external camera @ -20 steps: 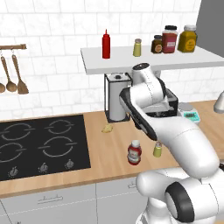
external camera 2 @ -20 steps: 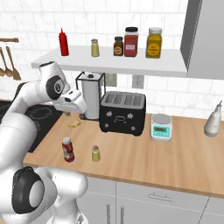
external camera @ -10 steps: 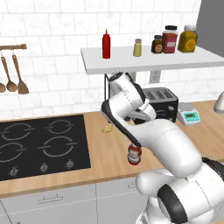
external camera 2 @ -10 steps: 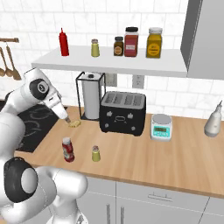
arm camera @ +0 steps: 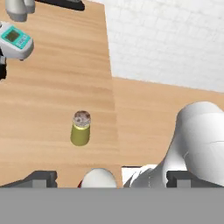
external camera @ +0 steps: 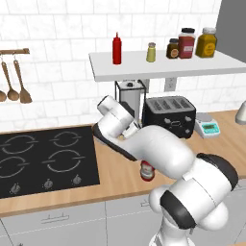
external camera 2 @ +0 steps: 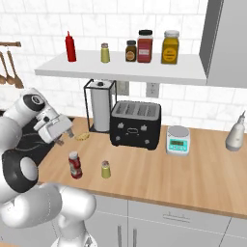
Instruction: Put the shaker and condiment bottle from the counter next to their counterparts in the cabinet.
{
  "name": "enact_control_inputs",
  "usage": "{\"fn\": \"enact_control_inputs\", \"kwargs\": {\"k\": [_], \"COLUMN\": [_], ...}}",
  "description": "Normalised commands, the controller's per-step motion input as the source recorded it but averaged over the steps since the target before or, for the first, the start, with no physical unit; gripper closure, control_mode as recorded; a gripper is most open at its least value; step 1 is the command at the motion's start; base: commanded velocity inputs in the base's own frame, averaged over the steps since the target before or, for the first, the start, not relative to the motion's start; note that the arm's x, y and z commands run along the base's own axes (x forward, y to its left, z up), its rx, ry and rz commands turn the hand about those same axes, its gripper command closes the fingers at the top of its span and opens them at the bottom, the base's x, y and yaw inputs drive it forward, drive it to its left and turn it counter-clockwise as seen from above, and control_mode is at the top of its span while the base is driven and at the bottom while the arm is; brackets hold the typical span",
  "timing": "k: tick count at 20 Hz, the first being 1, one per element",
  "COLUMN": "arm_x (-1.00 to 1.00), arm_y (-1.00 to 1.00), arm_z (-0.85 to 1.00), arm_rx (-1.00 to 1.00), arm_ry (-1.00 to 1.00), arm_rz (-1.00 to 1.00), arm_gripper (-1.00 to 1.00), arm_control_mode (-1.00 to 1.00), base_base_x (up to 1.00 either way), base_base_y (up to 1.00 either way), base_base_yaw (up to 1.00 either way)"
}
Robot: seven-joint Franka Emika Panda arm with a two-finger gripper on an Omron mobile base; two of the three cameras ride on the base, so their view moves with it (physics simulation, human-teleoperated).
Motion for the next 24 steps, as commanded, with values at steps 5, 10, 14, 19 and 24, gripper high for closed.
{"fn": "enact_control_inputs", "kwargs": {"k": [5,10,14,19,24], "arm_x": [0.0,0.0,0.0,0.0,0.0], "arm_y": [0.22,0.0,0.0,0.0,-0.03], "arm_z": [-0.01,-0.05,-0.51,-0.33,-0.06], "arm_rx": [-0.01,-0.03,-0.32,-0.28,-0.01], "arm_ry": [-0.04,0.0,0.0,0.0,0.0], "arm_rz": [-0.16,0.0,0.0,0.0,0.0], "arm_gripper": [-1.0,-1.0,-1.0,-1.0,-1.0], "arm_control_mode": [-1.0,-1.0,-1.0,-1.0,-1.0], "base_base_x": [0.0,0.0,0.0,0.0,0.0], "base_base_y": [0.0,0.0,0.0,0.0,0.0], "base_base_yaw": [0.0,0.0,0.0,0.0,0.0]}}
